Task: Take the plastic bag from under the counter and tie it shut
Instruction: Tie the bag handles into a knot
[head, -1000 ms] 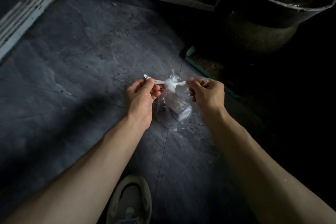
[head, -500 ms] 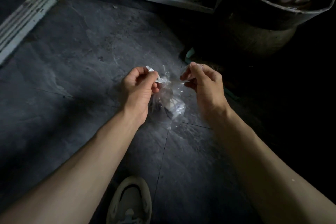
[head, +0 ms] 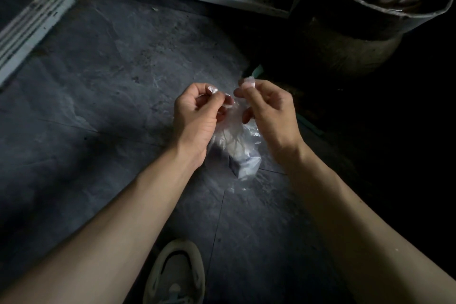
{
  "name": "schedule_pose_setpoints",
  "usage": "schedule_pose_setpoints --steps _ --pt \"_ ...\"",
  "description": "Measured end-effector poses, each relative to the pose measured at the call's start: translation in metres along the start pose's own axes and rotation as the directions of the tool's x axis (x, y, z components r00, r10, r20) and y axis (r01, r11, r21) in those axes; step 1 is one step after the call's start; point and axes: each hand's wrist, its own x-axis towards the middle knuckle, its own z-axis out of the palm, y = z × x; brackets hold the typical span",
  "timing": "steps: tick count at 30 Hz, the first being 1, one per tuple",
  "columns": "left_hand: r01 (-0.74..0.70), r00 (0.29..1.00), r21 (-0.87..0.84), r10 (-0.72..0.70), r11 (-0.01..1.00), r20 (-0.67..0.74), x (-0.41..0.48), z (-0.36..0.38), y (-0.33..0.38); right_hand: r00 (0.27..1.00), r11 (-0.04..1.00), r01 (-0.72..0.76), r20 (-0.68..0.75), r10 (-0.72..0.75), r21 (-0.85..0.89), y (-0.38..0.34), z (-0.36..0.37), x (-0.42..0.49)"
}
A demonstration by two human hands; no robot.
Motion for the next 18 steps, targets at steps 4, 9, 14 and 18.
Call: schedule_pose_setpoints --steps 4,9,14,18 --pt "0.029 0.999 0.002 -0.029 1.0 -0.014 0.0017 0.0038 0.0008 0.999 0.988 0.011 0.036 -0.006 -0.155 0.0005 0.0029 -0.0034" --pt "-0.021 1.0 0.087 0.019 0.996 0.017 0.001 0.007 -0.0006 0.998 0.952 0.052 -0.017 -0.06 -0.3 0.0001 0.0064 -0.0055" --pt "-0.05 0.999 0.185 0.046 0.981 0.025 -0.002 0.0101 -0.0004 0.994 0.943 0.087 -0.037 -0.104 -0.321 -0.0001 0.0049 -0.004" --pt "-0.036 0.999 0.186 0.03 0.982 0.033 -0.0008 0.0094 0.0029 0.991 0.935 0.104 -0.047 -0.127 -0.34 -0.0008 0.003 0.0019"
